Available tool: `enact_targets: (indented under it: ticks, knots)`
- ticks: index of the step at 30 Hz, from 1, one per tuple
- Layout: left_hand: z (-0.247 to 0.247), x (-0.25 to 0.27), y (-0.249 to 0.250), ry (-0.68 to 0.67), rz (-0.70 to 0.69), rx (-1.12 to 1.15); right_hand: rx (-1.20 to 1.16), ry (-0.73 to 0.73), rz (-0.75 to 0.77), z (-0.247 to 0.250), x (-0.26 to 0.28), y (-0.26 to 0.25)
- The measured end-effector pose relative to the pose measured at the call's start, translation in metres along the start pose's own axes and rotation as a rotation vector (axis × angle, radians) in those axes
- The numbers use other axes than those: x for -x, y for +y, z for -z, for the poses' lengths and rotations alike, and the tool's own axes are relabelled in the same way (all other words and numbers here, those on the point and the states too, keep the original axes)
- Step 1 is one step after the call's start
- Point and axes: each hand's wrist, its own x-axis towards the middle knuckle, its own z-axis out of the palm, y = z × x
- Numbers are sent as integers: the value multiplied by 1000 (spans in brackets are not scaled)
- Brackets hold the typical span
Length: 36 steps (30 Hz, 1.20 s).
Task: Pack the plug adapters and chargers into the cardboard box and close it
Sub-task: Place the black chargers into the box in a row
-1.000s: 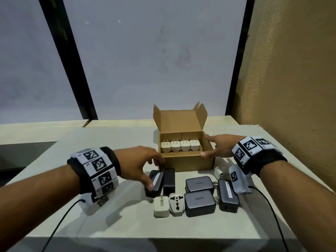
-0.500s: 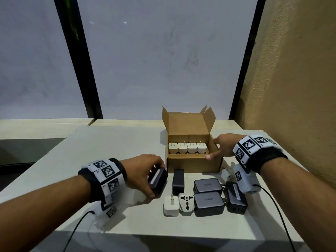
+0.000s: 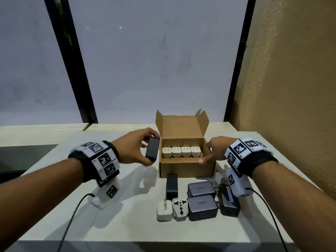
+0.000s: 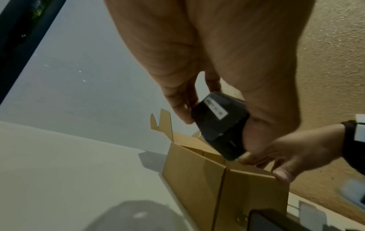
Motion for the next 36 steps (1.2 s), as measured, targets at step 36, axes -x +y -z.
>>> enact_targets:
  ticks: [36]
  knots:
    - [-52,-90,26,-320,260,-764,-69,69,34,-5,-10,9]
